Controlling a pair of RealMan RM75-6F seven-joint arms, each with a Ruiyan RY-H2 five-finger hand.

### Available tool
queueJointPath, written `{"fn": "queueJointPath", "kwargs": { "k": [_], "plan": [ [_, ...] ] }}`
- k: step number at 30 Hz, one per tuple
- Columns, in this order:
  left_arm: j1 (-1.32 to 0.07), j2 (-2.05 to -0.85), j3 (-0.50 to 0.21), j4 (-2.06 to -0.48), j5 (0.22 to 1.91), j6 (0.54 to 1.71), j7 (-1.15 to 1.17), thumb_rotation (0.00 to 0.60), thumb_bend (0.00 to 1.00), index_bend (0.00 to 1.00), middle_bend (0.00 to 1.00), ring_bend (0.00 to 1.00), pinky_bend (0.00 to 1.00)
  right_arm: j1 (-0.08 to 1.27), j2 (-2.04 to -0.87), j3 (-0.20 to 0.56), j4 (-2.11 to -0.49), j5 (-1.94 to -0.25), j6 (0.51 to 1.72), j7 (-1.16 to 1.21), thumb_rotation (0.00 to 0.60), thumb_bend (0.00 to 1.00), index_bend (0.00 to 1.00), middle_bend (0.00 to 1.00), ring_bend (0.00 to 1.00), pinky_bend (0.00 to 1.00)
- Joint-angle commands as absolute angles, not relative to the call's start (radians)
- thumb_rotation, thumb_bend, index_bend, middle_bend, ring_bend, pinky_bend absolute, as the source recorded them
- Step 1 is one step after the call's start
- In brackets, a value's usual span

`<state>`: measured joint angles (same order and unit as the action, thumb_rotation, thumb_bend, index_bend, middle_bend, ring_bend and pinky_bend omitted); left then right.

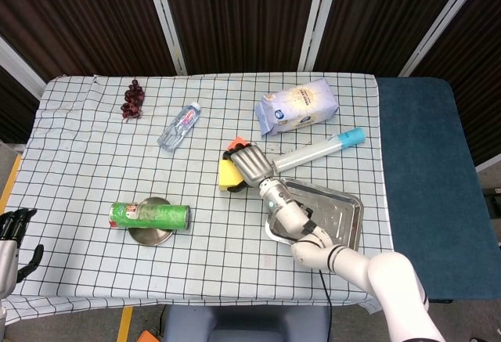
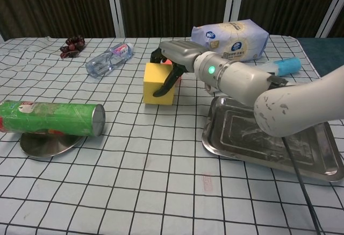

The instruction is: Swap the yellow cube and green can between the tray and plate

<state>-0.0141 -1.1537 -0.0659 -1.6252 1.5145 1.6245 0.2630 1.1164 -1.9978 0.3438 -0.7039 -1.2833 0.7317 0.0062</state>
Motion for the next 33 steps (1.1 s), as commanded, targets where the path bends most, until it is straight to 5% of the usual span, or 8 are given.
{"fn": "queueJointPath", "kwargs": {
  "k": [1,7,17,25,33],
  "plan": [
    [-0.013,-1.153,-0.066,-1.625,1.516,1.626,0.259,0.600,0.37,0.19,0.20,0.17,0.20,1.140,-2.022,0.315,-0.650,-1.314,0.695,0.084,0.600,0.12,0.27,0.18,0.09,0.27],
    [-0.013,-1.153,-0.064,-1.624,1.516,1.624,0.263,0.600,0.37,0.19,0.20,0.17,0.20,1.126,-1.984,0.279,-0.700,-1.363,0.721,0.161,0.600,0.12,0.00,0.01,0.00,0.15],
    [-0.018,-1.157,-0.055,-1.630,1.526,1.613,0.291,0.600,0.37,0.19,0.20,0.17,0.20,1.055,-1.796,0.235,-1.081,-1.391,0.787,0.101,0.600,0.12,0.01,0.00,0.00,0.13],
    [-0.017,-1.159,-0.052,-1.632,1.530,1.612,0.294,0.600,0.37,0.19,0.20,0.17,0.20,0.907,-1.616,0.190,-1.404,-1.401,1.017,-0.239,0.600,0.12,0.03,0.00,0.00,0.13],
    [-0.026,-1.171,-0.044,-1.639,1.542,1.596,0.326,0.600,0.37,0.20,0.21,0.17,0.20,0.691,-1.329,0.032,-1.668,-1.466,1.186,-0.292,0.600,0.12,0.05,0.00,0.00,0.13]
  ]
}}
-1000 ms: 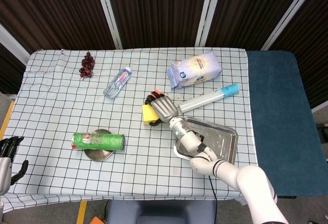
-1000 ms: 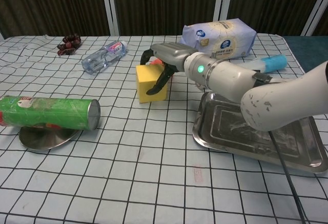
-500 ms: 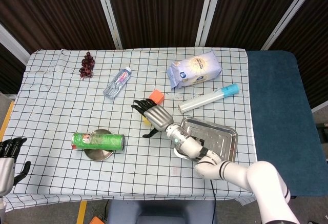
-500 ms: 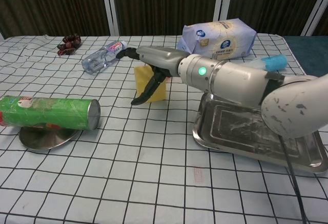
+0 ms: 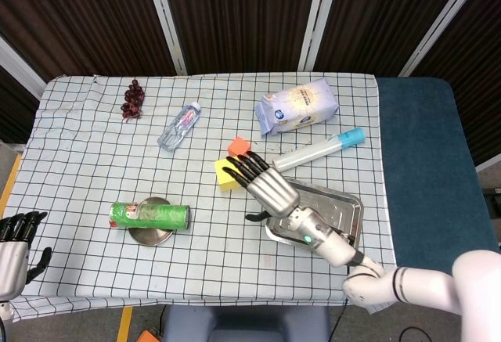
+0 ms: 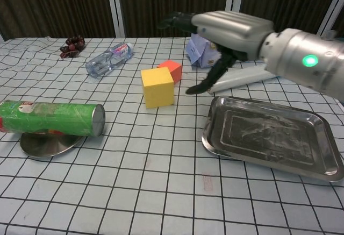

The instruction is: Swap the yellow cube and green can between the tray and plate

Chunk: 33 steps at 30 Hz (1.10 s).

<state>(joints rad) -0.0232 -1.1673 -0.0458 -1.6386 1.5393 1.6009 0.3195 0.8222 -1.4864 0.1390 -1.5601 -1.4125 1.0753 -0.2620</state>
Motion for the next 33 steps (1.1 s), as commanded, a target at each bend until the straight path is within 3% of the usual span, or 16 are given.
{"fn": "queueJointPath", "kwargs": {
  "k": [1,6,11,14,17,22,33],
  "plan": [
    [-0.028,-1.173,-0.044,-1.640,1.542,1.593,0.330,0.600,0.37,0.20,0.21,0.17,0.20,0.666,-1.301,0.009,-1.668,-1.488,1.207,-0.273,0.600,0.12,0.06,0.00,0.00,0.13],
    [-0.044,-1.185,-0.047,-1.643,1.539,1.570,0.346,0.600,0.37,0.20,0.21,0.17,0.20,0.533,-1.204,-0.096,-1.606,-1.591,1.341,-0.204,0.600,0.12,0.08,0.00,0.00,0.13],
    [-0.078,-1.181,-0.044,-1.665,1.556,1.521,0.357,0.600,0.37,0.19,0.20,0.17,0.21,0.407,-1.183,-0.155,-1.540,-1.640,1.463,-0.135,0.600,0.12,0.08,0.00,0.00,0.13],
    [-0.109,-1.171,-0.039,-1.697,1.558,1.466,0.369,0.600,0.37,0.10,0.13,0.12,0.22,0.340,-1.177,-0.175,-1.500,-1.650,1.525,-0.078,0.600,0.12,0.06,0.01,0.00,0.13],
    [-0.145,-1.172,-0.047,-1.723,1.551,1.413,0.413,0.600,0.38,0.00,0.00,0.01,0.19,0.289,-1.180,-0.168,-1.471,-1.648,1.584,-0.055,0.600,0.12,0.04,0.00,0.00,0.13],
    [-0.214,-1.201,-0.067,-1.763,1.511,1.312,0.495,0.600,0.36,0.00,0.00,0.00,0.17,0.230,-1.188,-0.127,-1.445,-1.642,1.672,0.029,0.600,0.10,0.00,0.00,0.00,0.09],
    [-0.346,-1.325,-0.102,-1.778,1.302,1.111,0.625,0.600,0.35,0.00,0.00,0.00,0.14,0.172,-1.158,-0.104,-1.421,-1.686,1.725,0.159,0.600,0.05,0.00,0.00,0.00,0.00]
  ]
}}
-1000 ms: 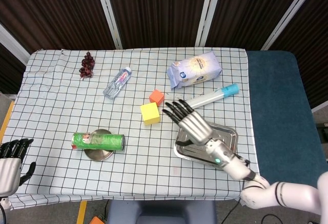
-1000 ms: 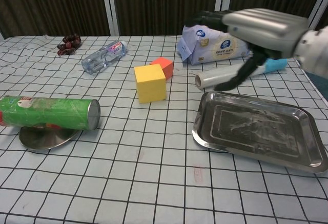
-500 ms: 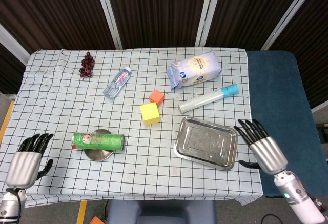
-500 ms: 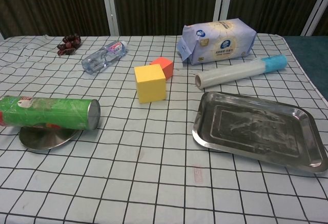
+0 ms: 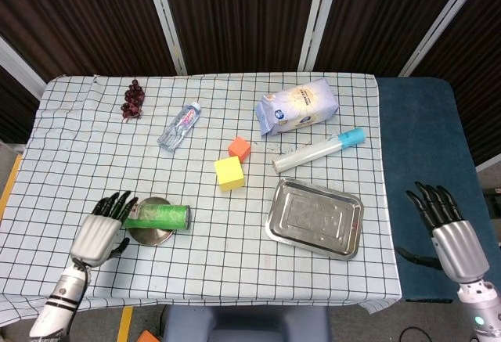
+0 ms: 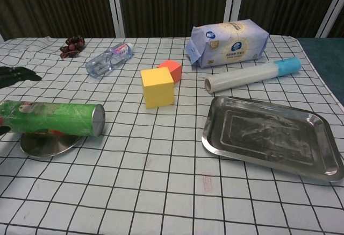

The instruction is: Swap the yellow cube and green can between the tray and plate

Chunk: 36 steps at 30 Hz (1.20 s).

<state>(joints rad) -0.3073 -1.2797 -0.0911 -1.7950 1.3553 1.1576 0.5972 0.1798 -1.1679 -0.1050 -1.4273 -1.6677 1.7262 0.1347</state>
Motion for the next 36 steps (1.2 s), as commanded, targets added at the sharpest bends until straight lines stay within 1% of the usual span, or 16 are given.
{"fn": "queueJointPath", "kwargs": {
  "k": [1,6,12,15,17,19,21,22,23,27,30,33,36],
  "plan": [
    [-0.356,-1.338,-0.104,-1.768,1.287,1.099,0.632,0.600,0.35,0.00,0.00,0.00,0.13,0.172,-1.152,-0.107,-1.422,-1.693,1.720,0.168,0.600,0.05,0.00,0.00,0.00,0.00],
    [-0.410,-1.400,-0.119,-1.711,1.201,1.049,0.666,0.600,0.35,0.00,0.00,0.00,0.13,0.168,-1.135,-0.101,-1.425,-1.710,1.708,0.197,0.600,0.05,0.00,0.00,0.00,0.00],
    [-0.455,-1.434,-0.129,-1.651,1.128,1.033,0.706,0.600,0.35,0.00,0.00,0.00,0.12,0.160,-1.136,-0.087,-1.417,-1.724,1.705,0.209,0.600,0.05,0.00,0.00,0.00,0.00],
    [-0.467,-1.457,-0.126,-1.605,1.141,1.048,0.695,0.600,0.35,0.00,0.00,0.00,0.13,0.158,-1.135,-0.086,-1.413,-1.735,1.701,0.215,0.600,0.05,0.00,0.00,0.00,0.00],
    [-0.468,-1.480,-0.118,-1.559,1.180,1.070,0.672,0.600,0.35,0.00,0.01,0.01,0.16,0.156,-1.136,-0.082,-1.412,-1.737,1.698,0.214,0.600,0.05,0.00,0.00,0.00,0.00],
    [-0.467,-1.511,-0.108,-1.499,1.227,1.099,0.634,0.600,0.35,0.00,0.07,0.09,0.23,0.156,-1.137,-0.078,-1.412,-1.738,1.691,0.214,0.600,0.05,0.00,0.00,0.00,0.00],
    [-0.468,-1.537,-0.098,-1.445,1.267,1.117,0.595,0.600,0.35,0.00,0.17,0.18,0.29,0.155,-1.134,-0.078,-1.414,-1.742,1.684,0.217,0.600,0.05,0.00,0.00,0.00,0.00],
    [-0.469,-1.548,-0.094,-1.418,1.287,1.128,0.582,0.600,0.36,0.02,0.23,0.24,0.34,0.155,-1.133,-0.077,-1.415,-1.743,1.682,0.219,0.600,0.05,0.00,0.00,0.00,0.00],
    [-0.470,-1.559,-0.089,-1.393,1.305,1.138,0.569,0.600,0.36,0.04,0.26,0.26,0.36,0.155,-1.133,-0.076,-1.416,-1.743,1.680,0.220,0.600,0.05,0.00,0.00,0.00,0.00],
    [-0.465,-1.603,-0.077,-1.322,1.380,1.204,0.507,0.600,0.44,0.18,0.40,0.38,0.46,0.151,-1.134,-0.069,-1.417,-1.746,1.677,0.221,0.600,0.05,0.00,0.00,0.00,0.00],
    [-0.461,-1.607,-0.069,-1.333,1.441,1.262,0.490,0.600,0.47,0.24,0.45,0.43,0.51,0.150,-1.134,-0.065,-1.417,-1.748,1.674,0.222,0.600,0.05,0.00,0.00,0.00,0.00],
    [-0.463,-1.594,-0.059,-1.403,1.498,1.302,0.491,0.600,0.47,0.26,0.47,0.44,0.52,0.147,-1.136,-0.061,-1.417,-1.751,1.673,0.223,0.600,0.05,0.00,0.00,0.00,0.00],
    [-0.477,-1.579,-0.047,-1.480,1.543,1.302,0.517,0.600,0.47,0.26,0.47,0.45,0.52,0.146,-1.132,-0.061,-1.418,-1.758,1.671,0.231,0.600,0.05,0.00,0.00,0.00,0.00]
  ]
}}
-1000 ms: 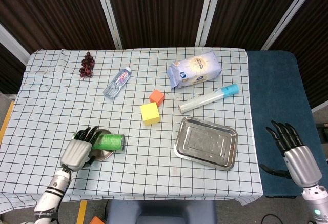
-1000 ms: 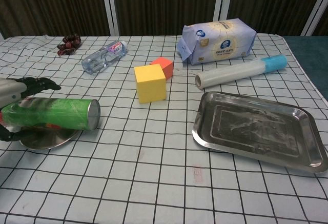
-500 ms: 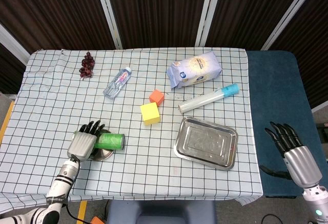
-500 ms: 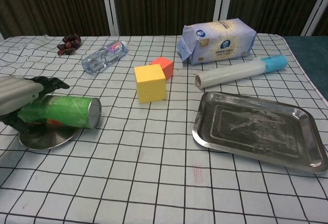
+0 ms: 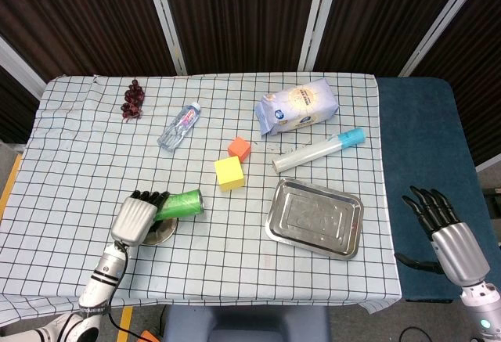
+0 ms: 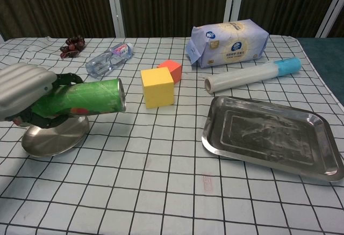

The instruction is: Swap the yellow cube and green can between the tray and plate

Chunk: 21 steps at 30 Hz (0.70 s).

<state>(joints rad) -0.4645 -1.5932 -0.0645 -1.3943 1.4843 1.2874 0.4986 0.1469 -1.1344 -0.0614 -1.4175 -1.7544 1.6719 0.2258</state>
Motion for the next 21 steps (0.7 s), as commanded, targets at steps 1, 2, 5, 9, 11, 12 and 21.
{"fn": "queueJointPath", "kwargs": {
  "k": [1,2,5,9,11,12,21],
  "plan": [
    [-0.483,-1.580,-0.045,-1.494,1.552,1.297,0.528,0.600,0.47,0.27,0.48,0.45,0.52,0.145,-1.132,-0.061,-1.418,-1.759,1.672,0.233,0.600,0.05,0.00,0.00,0.00,0.00],
    [-0.489,-1.584,-0.044,-1.504,1.559,1.291,0.536,0.600,0.47,0.27,0.48,0.45,0.52,0.144,-1.131,-0.060,-1.418,-1.761,1.673,0.235,0.600,0.05,0.00,0.00,0.00,0.00],
    [-0.506,-1.616,-0.044,-1.518,1.563,1.262,0.543,0.600,0.47,0.28,0.47,0.45,0.52,0.142,-1.127,-0.062,-1.416,-1.771,1.675,0.248,0.600,0.05,0.00,0.00,0.00,0.00],
    [-0.529,-1.669,-0.046,-1.516,1.549,1.214,0.567,0.600,0.47,0.28,0.47,0.45,0.52,0.139,-1.119,-0.059,-1.413,-1.775,1.684,0.271,0.600,0.05,0.00,0.00,0.00,0.00],
    [-0.536,-1.695,-0.045,-1.515,1.546,1.202,0.583,0.600,0.47,0.28,0.47,0.45,0.52,0.138,-1.119,-0.056,-1.412,-1.776,1.687,0.280,0.600,0.05,0.00,0.00,0.00,0.00],
    [-0.540,-1.711,-0.044,-1.513,1.545,1.195,0.597,0.600,0.47,0.28,0.47,0.45,0.52,0.137,-1.117,-0.056,-1.411,-1.778,1.688,0.287,0.600,0.05,0.00,0.00,0.00,0.00],
    [-0.545,-1.776,-0.030,-1.487,1.506,1.150,0.678,0.600,0.46,0.26,0.42,0.42,0.52,0.132,-1.104,-0.058,-1.403,-1.799,1.704,0.329,0.600,0.05,0.00,0.00,0.00,0.00]
  ]
}}
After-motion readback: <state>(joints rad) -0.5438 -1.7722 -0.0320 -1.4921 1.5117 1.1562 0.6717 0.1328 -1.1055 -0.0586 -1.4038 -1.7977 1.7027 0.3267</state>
